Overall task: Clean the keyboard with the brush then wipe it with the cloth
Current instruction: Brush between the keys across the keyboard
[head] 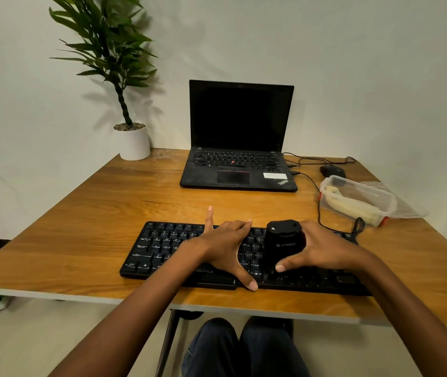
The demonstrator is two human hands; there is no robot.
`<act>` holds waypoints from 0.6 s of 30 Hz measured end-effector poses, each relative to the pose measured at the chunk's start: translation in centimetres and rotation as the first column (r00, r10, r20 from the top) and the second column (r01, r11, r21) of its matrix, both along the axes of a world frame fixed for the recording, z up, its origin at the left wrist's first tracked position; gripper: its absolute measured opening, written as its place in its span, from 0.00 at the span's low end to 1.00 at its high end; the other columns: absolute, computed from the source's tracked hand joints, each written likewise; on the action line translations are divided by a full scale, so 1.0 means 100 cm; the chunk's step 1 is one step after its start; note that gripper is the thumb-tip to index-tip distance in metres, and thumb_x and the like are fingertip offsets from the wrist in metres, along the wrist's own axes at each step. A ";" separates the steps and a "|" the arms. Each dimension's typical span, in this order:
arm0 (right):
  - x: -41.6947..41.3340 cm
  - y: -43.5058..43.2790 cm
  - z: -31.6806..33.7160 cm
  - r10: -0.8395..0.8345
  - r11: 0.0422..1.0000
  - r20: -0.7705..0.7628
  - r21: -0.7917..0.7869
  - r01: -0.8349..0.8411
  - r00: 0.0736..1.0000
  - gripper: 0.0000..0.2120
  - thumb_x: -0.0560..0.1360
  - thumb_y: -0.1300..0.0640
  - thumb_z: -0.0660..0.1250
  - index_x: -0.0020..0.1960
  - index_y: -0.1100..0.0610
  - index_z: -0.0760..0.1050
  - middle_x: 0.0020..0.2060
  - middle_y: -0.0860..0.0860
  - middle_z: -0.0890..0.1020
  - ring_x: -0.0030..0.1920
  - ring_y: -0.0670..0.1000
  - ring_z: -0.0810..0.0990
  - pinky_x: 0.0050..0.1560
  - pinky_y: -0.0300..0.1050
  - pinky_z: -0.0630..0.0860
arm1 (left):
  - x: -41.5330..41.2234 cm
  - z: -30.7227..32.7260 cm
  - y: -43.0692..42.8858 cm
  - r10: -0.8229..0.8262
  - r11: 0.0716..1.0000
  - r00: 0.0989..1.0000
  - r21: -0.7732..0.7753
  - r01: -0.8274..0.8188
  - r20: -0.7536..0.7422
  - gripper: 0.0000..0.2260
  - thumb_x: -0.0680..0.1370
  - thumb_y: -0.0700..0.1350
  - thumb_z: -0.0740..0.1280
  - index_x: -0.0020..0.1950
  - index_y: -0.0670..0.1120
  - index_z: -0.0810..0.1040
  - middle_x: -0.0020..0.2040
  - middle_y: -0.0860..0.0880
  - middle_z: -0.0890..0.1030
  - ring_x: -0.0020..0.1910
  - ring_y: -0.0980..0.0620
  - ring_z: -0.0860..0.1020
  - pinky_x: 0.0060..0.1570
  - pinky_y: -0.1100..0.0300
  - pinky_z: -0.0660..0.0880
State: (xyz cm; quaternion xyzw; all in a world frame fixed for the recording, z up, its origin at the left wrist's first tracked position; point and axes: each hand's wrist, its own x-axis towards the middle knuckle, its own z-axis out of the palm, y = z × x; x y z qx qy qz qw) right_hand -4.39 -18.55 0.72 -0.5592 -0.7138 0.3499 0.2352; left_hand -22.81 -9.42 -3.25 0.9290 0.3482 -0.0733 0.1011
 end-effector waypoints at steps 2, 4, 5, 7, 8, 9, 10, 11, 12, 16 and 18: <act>-0.003 0.005 0.001 -0.030 0.998 0.019 0.053 0.029 0.999 0.24 0.64 0.58 0.77 0.51 0.40 0.69 0.46 0.37 0.78 0.46 0.27 0.75 0.43 0.23 0.70 | 0.000 -0.001 0.001 0.002 1.000 1.000 0.000 -0.002 0.006 0.56 0.65 0.68 0.70 0.77 0.45 0.39 0.79 0.49 0.47 0.77 0.50 0.45 0.61 0.33 0.23; -0.005 0.006 -0.001 -0.047 0.996 0.013 0.079 0.045 0.999 0.25 0.64 0.57 0.77 0.52 0.39 0.69 0.48 0.37 0.78 0.47 0.28 0.75 0.44 0.23 0.70 | 0.000 -0.001 0.000 -0.002 1.000 1.000 0.003 0.002 0.009 0.56 0.65 0.68 0.70 0.78 0.45 0.40 0.79 0.49 0.48 0.77 0.50 0.45 0.61 0.33 0.22; -0.004 0.004 -0.002 -0.039 0.997 0.008 0.065 0.038 0.999 0.25 0.64 0.58 0.77 0.52 0.40 0.69 0.48 0.37 0.78 0.47 0.28 0.75 0.44 0.23 0.70 | 0.000 -0.001 0.000 -0.002 1.000 1.000 0.003 0.002 0.008 0.56 0.65 0.68 0.70 0.77 0.45 0.39 0.79 0.49 0.47 0.77 0.50 0.45 0.60 0.34 0.22; -0.002 0.000 0.001 -0.024 1.000 0.007 0.006 0.024 1.000 0.24 0.64 0.59 0.77 0.51 0.41 0.69 0.46 0.37 0.77 0.45 0.27 0.75 0.42 0.22 0.70 | 0.000 0.000 -0.001 0.001 1.000 1.000 0.002 -0.001 -0.001 0.56 0.66 0.68 0.70 0.77 0.45 0.38 0.79 0.48 0.46 0.77 0.50 0.44 0.61 0.34 0.22; 0.000 -0.002 0.002 -0.031 1.000 0.008 0.001 0.031 0.999 0.24 0.64 0.59 0.77 0.50 0.41 0.68 0.46 0.36 0.76 0.45 0.26 0.75 0.41 0.22 0.70 | 0.000 0.001 -0.001 0.003 1.000 1.000 0.003 -0.003 -0.006 0.56 0.66 0.68 0.70 0.77 0.45 0.38 0.79 0.48 0.46 0.77 0.50 0.44 0.61 0.34 0.22; 0.001 -0.002 0.003 -0.050 0.999 0.011 0.023 0.049 0.999 0.24 0.64 0.58 0.77 0.50 0.41 0.68 0.46 0.35 0.76 0.45 0.25 0.74 0.42 0.22 0.69 | 0.000 0.002 -0.002 0.004 1.000 1.000 0.003 -0.004 -0.010 0.56 0.66 0.68 0.70 0.77 0.45 0.38 0.79 0.48 0.46 0.77 0.50 0.44 0.61 0.34 0.22; 0.002 -0.004 0.002 -0.075 0.996 0.013 0.050 0.074 0.997 0.24 0.64 0.57 0.77 0.50 0.40 0.67 0.46 0.35 0.75 0.46 0.26 0.74 0.42 0.22 0.70 | 0.000 0.002 -0.002 0.004 1.000 1.000 0.003 -0.004 -0.014 0.56 0.66 0.68 0.69 0.77 0.45 0.38 0.79 0.48 0.46 0.77 0.50 0.44 0.61 0.34 0.22; 0.004 -0.006 0.000 -0.097 0.993 0.010 0.062 0.096 0.995 0.24 0.64 0.56 0.77 0.50 0.40 0.67 0.46 0.35 0.75 0.47 0.28 0.75 0.42 0.22 0.70 | 0.000 0.002 -0.002 0.003 1.000 1.000 0.005 -0.003 -0.016 0.56 0.66 0.68 0.69 0.77 0.45 0.38 0.79 0.48 0.46 0.77 0.50 0.44 0.61 0.34 0.22; 0.005 -0.009 -0.002 -0.104 0.993 -0.001 0.056 0.104 0.995 0.23 0.64 0.57 0.77 0.49 0.40 0.68 0.45 0.35 0.76 0.48 0.28 0.75 0.42 0.22 0.70 | 0.000 0.001 -0.002 0.002 1.000 1.000 0.005 -0.002 -0.017 0.56 0.66 0.68 0.69 0.77 0.45 0.38 0.79 0.48 0.46 0.77 0.50 0.44 0.61 0.34 0.22; 0.008 -0.018 -0.004 -0.126 0.992 0.006 0.028 0.126 0.992 0.23 0.64 0.57 0.77 0.49 0.41 0.67 0.44 0.36 0.75 0.47 0.31 0.76 0.40 0.22 0.70 | 0.000 0.002 -0.001 0.002 1.000 1.000 0.003 -0.002 -0.023 0.56 0.66 0.68 0.69 0.77 0.45 0.38 0.79 0.48 0.45 0.77 0.49 0.43 0.62 0.33 0.24; 0.010 -0.018 -0.005 -0.160 0.984 0.018 0.082 0.158 0.987 0.23 0.64 0.56 0.77 0.49 0.41 0.68 0.44 0.37 0.76 0.50 0.36 0.77 0.40 0.23 0.71 | 0.001 0.002 -0.002 0.000 1.000 1.000 -0.003 0.000 -0.026 0.56 0.66 0.68 0.69 0.77 0.45 0.38 0.79 0.48 0.46 0.77 0.49 0.44 0.62 0.33 0.24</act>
